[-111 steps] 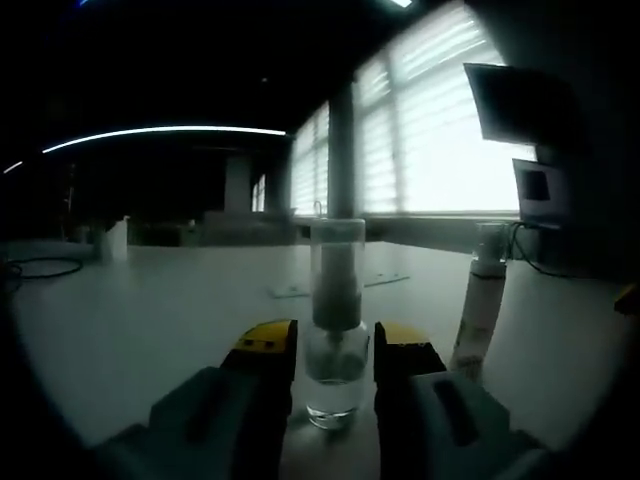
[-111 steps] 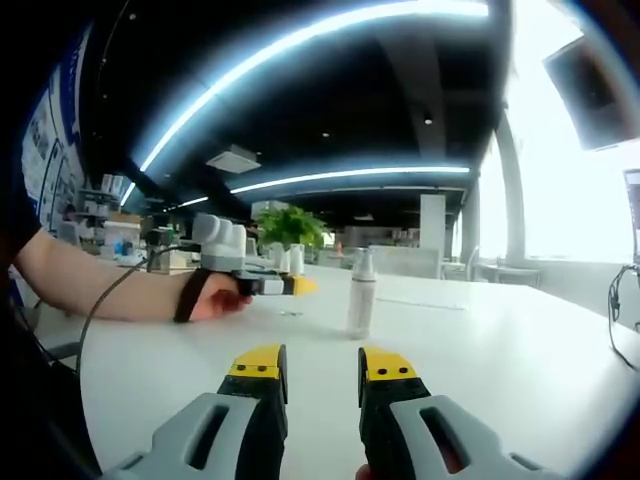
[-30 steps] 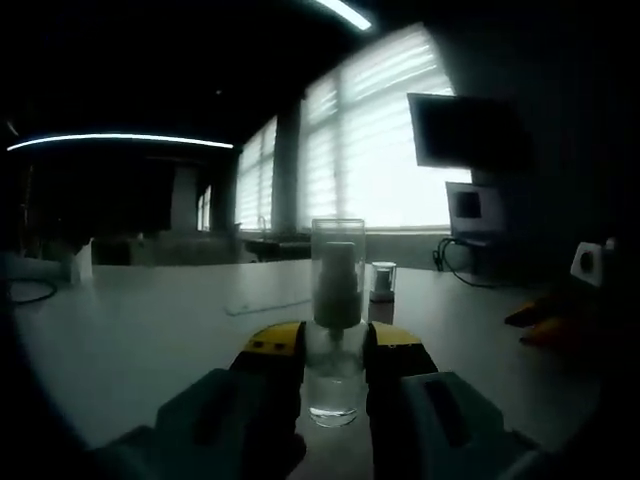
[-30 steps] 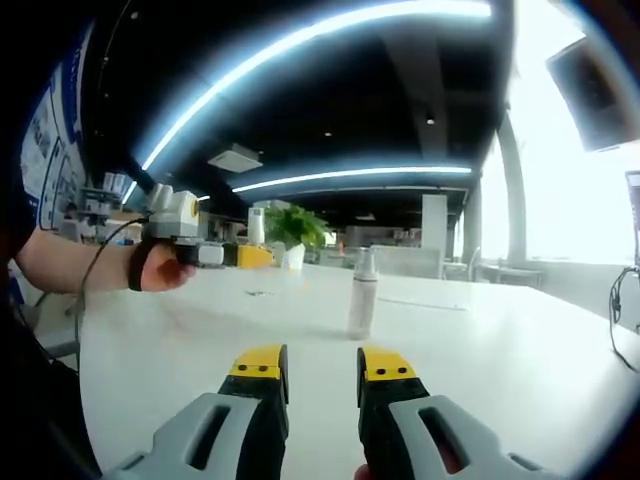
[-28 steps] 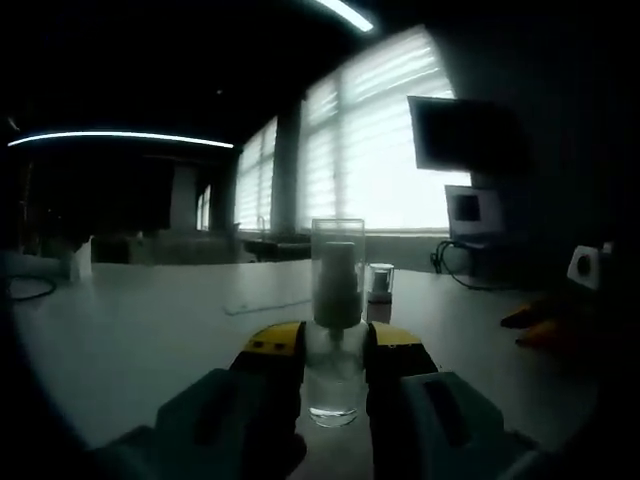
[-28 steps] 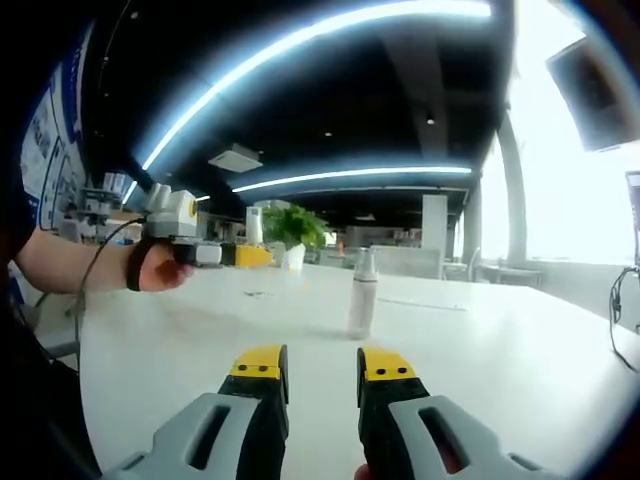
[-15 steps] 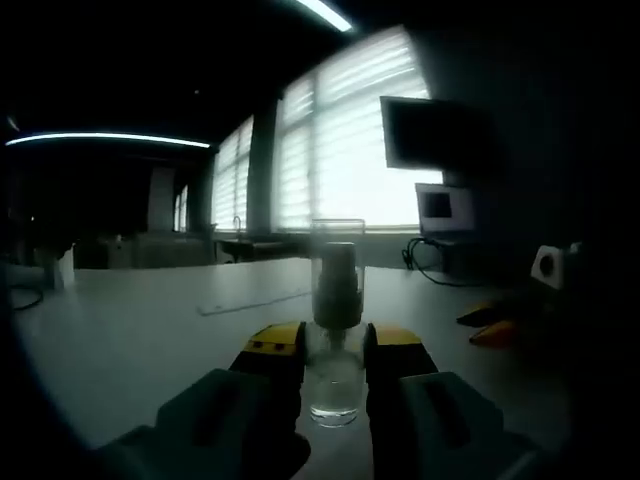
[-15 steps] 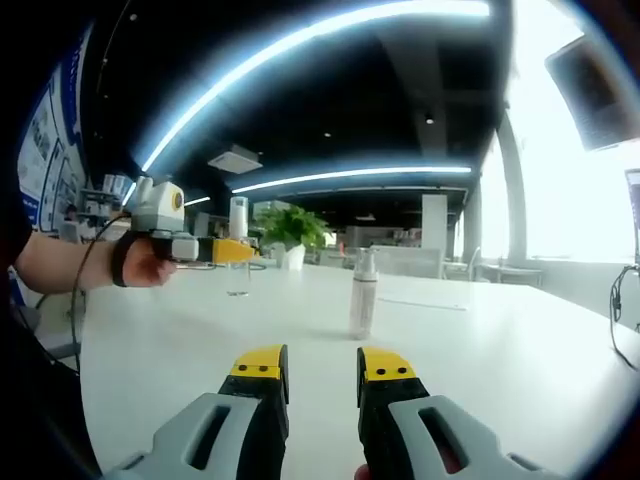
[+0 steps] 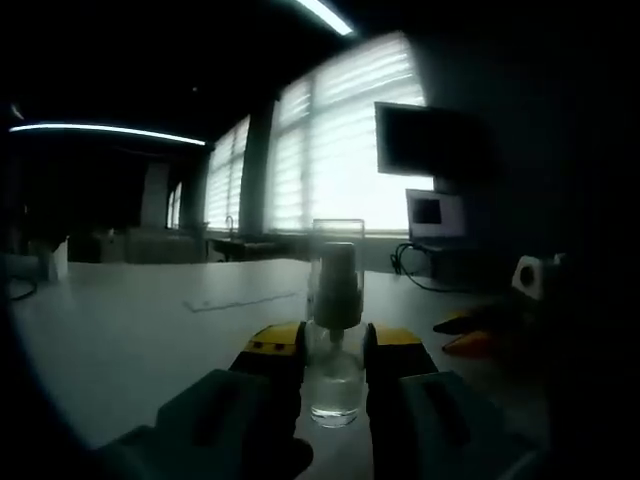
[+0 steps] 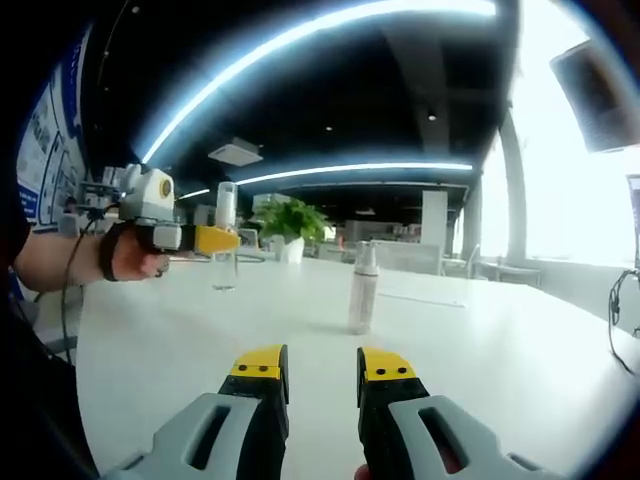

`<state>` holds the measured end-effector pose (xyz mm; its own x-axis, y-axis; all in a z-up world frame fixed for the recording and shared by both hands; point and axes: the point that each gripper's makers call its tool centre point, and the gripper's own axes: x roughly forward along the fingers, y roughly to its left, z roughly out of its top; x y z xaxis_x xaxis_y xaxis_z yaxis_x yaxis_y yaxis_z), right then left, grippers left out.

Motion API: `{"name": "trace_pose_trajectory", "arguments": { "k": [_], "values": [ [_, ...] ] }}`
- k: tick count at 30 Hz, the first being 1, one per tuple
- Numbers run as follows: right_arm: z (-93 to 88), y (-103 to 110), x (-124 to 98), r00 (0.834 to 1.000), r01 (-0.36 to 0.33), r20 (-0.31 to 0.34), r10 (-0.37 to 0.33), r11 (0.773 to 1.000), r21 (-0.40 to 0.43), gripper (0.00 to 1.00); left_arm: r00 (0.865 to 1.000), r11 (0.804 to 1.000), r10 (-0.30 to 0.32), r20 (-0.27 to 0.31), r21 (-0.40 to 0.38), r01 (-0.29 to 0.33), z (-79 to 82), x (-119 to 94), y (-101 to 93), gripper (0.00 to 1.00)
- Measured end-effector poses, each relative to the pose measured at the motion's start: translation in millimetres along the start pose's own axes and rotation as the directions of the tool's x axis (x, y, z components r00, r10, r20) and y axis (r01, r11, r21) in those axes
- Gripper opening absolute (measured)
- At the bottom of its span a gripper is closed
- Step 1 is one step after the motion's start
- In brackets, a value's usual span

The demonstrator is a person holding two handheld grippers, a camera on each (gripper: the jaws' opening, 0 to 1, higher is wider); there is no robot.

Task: Clamp pump bottle remove cover press pump head put on cover

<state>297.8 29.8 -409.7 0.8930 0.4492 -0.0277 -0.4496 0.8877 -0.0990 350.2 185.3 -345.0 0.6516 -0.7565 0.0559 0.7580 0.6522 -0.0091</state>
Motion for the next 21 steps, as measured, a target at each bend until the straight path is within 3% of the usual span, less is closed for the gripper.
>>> {"name": "trace_pose_trajectory", "arguments": {
  "k": [4, 12, 21],
  "values": [
    [0.1, 1, 0, 1.0, 0.0, -0.002, 0.0, 1.0, -0.004, 0.22, 1.0, 1.0, -0.023, 0.003, -0.011, 0.023, -1.7, -2, -6.3, 0.15],
    [1.2, -1, -2, 1.0, 0.006, 0.007, -0.006, 1.0, -0.004, 0.22, 0.998, 0.997, -0.065, -0.02, 0.045, 0.066, -8.0, -5, -20.2, 0.15],
    [2.4, 1, -2, 1.0, -0.005, 0.014, 0.005, 1.0, -0.009, 0.2, 0.992, 0.992, -0.126, -0.005, 0.007, 0.126, -9.7, -10, -40.7, 0.15]
  ]
}}
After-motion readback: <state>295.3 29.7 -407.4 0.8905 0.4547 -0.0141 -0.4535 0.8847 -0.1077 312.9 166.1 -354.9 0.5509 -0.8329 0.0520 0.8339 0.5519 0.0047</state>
